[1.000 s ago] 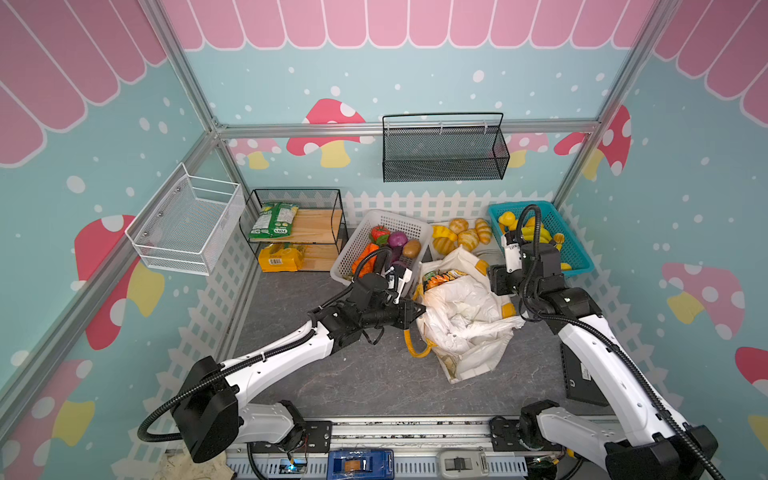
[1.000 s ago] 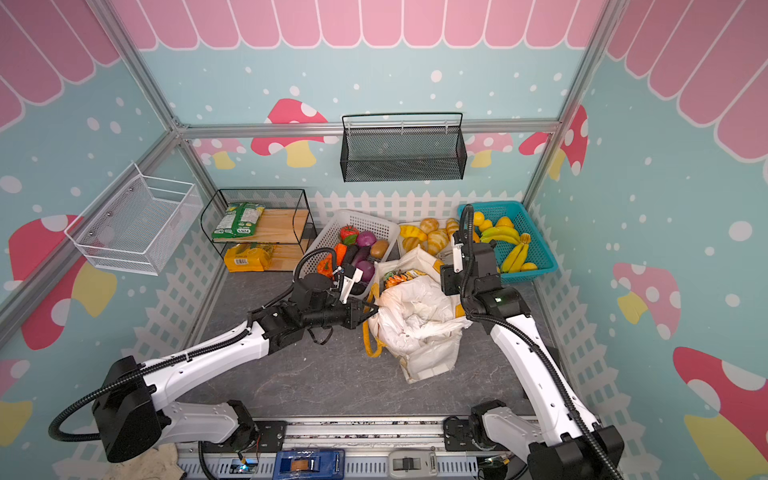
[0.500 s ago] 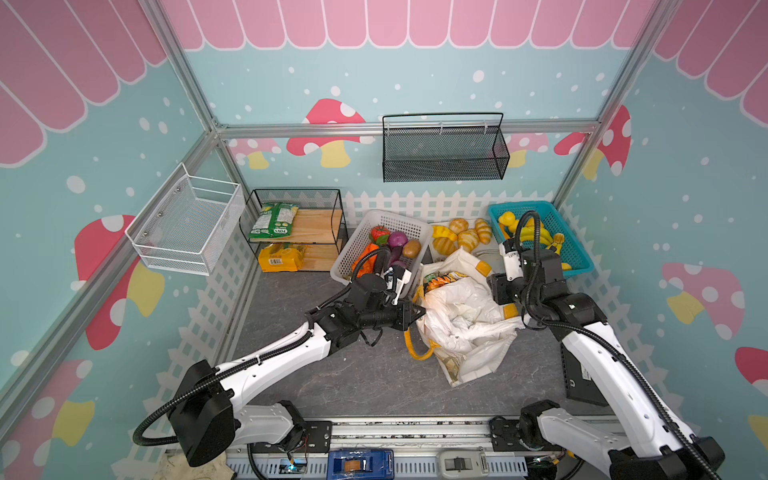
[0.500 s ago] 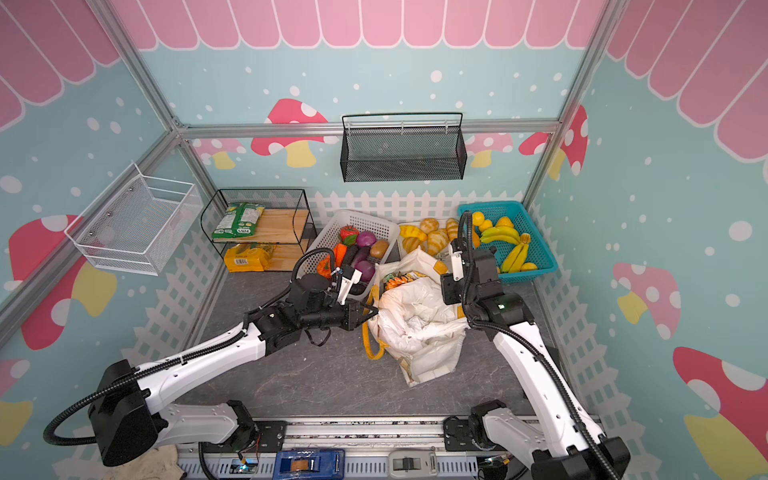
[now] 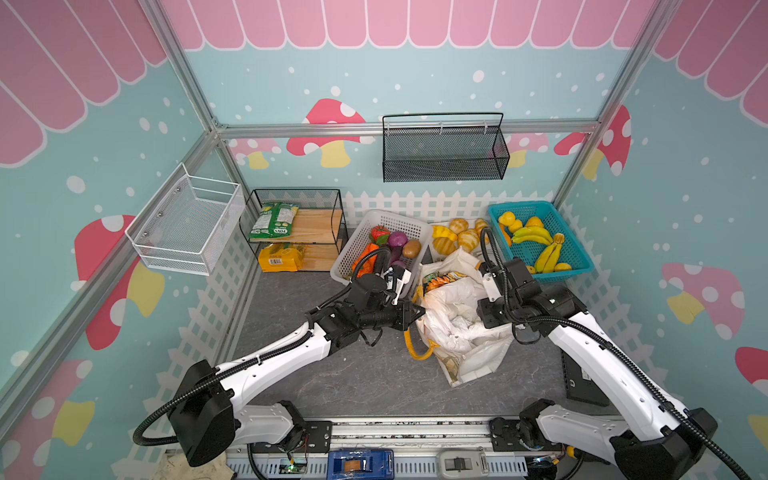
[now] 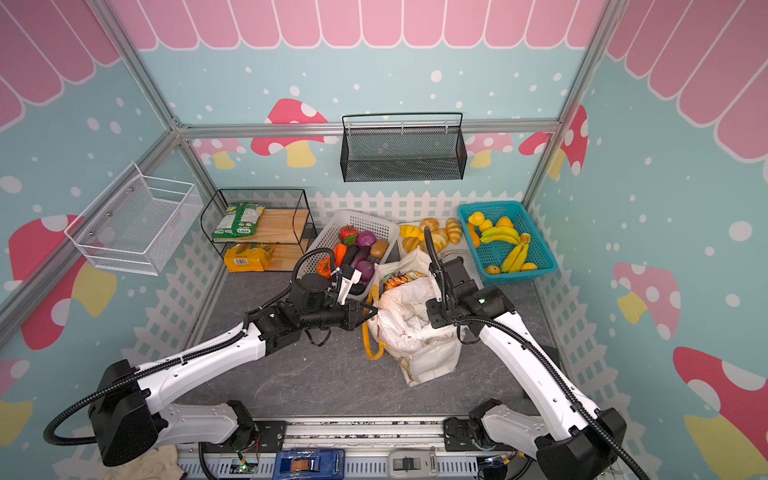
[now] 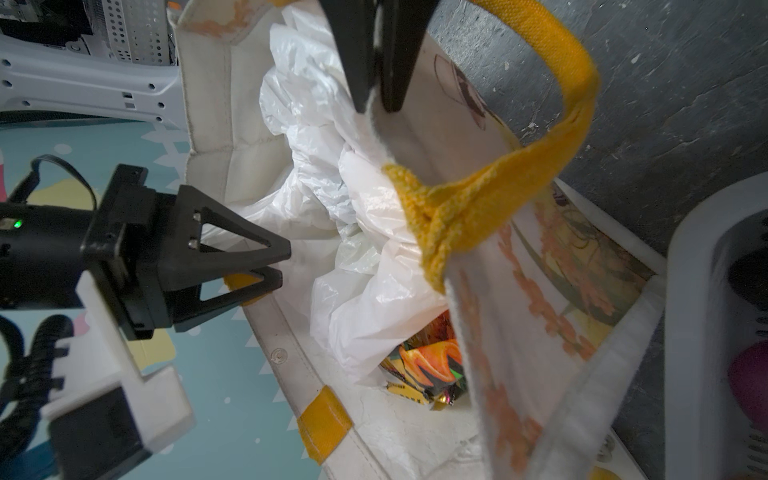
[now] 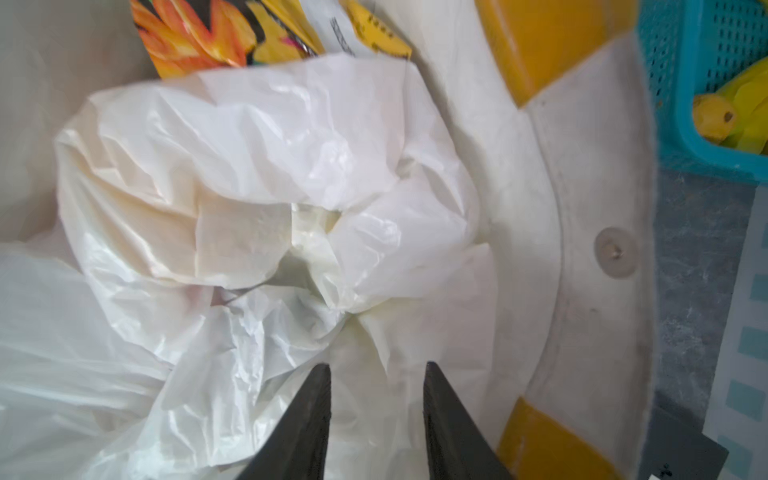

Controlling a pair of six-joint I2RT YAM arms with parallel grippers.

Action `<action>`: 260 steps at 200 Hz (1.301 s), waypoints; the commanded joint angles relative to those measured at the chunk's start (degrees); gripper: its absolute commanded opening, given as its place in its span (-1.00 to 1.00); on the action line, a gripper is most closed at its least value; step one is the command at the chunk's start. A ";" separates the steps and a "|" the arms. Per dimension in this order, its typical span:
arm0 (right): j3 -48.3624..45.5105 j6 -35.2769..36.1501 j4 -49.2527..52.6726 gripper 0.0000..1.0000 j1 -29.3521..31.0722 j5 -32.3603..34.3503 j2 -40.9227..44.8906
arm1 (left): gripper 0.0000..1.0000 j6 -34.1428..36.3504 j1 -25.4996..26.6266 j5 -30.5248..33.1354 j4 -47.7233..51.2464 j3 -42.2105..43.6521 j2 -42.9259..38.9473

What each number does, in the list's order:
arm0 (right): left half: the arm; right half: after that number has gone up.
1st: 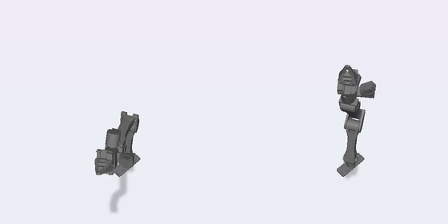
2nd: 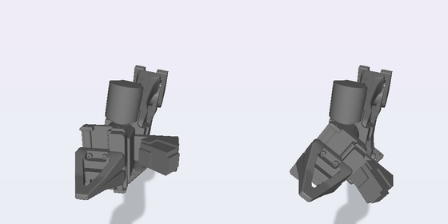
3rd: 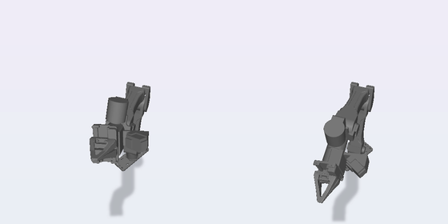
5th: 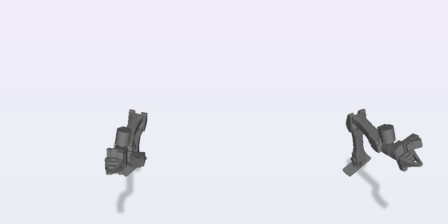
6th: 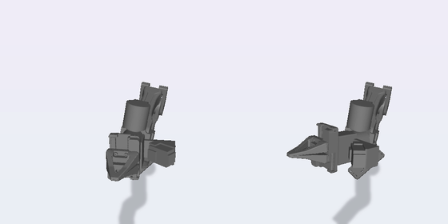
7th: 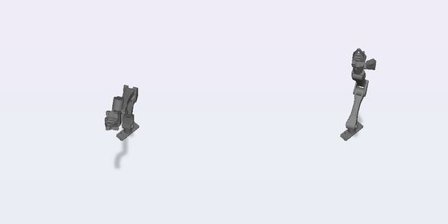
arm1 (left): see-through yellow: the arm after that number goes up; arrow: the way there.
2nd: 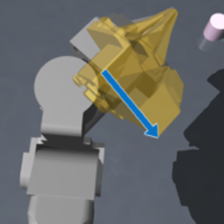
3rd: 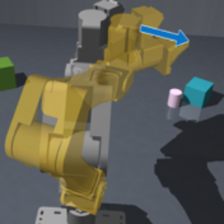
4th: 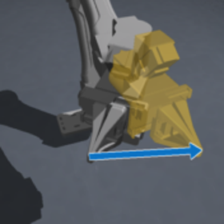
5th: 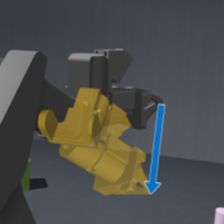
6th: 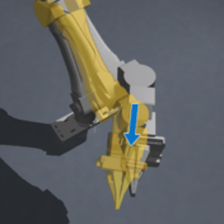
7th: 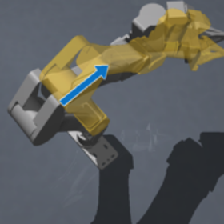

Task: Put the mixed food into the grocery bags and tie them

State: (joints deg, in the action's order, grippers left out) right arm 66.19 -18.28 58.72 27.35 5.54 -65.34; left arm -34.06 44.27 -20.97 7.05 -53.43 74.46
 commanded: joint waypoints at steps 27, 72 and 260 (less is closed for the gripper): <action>-10.01 -1.27 -1.74 -0.27 -0.64 -5.75 -3.91 | -1.00 1.11 -0.06 0.00 -2.11 -1.26 -0.70; -12.30 1.29 -8.64 -0.31 -0.12 -15.73 -8.14 | -1.00 1.11 -0.06 -1.80 -4.48 -0.16 0.51; 3.68 5.98 -14.91 0.44 -6.12 6.10 -1.00 | -1.00 0.67 -4.47 -1.76 5.44 -0.71 -4.60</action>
State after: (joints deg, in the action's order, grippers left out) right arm 71.85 -13.85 47.88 22.70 9.76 -64.12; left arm -34.02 42.26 -22.33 10.90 -53.39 71.96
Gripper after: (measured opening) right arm 0.733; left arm 0.047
